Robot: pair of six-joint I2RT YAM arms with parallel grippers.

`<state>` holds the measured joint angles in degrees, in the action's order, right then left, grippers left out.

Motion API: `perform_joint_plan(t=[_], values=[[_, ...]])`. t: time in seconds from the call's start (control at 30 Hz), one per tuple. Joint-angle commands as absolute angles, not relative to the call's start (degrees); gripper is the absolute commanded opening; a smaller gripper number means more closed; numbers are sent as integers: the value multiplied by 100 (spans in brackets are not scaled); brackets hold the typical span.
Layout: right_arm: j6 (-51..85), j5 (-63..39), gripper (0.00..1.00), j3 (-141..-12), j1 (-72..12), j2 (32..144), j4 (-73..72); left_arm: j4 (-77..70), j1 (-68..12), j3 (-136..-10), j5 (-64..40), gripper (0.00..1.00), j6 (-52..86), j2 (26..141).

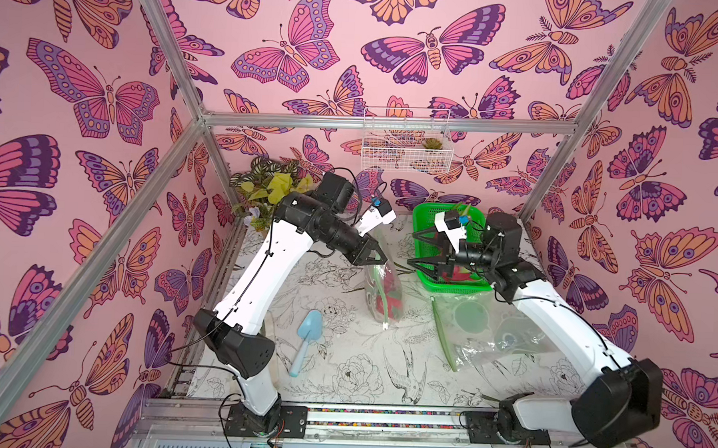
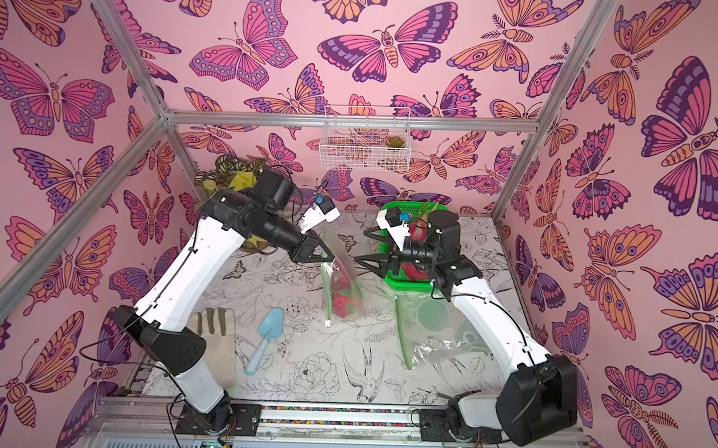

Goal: Open the zip-top bag and take out the dragon fruit
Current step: Place the zipper food storage bag at the center of the board.

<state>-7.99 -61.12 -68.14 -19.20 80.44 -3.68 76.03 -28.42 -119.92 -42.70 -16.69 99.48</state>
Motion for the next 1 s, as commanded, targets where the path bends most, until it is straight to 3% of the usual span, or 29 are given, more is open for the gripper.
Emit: perform_joint_plan(t=[0.0,0.23,0.77,0.87,0.97], values=[[-948,-7140,91,-7410,-1903,8556,-261,7979,-2808,-12061,-4692,0,-2723,9914],[-1406,-7902,93,-8324,-2166,9740,-131,8140,-2813,-12011,-4867,0,-3308,9947],[-1176,-8839,95,-8581,-2602,10619,-1524,8754,-2697,-12184,-4979,0,-3913,10444],[-1152,-8930,88,-8543,-2609,10585,-1529,8757,-2585,-12296,-5083,0,-3926,10494],[-972,-8947,62,-8525,-2628,10548,-1635,8771,-2552,-12407,-5024,0,-3920,10547]])
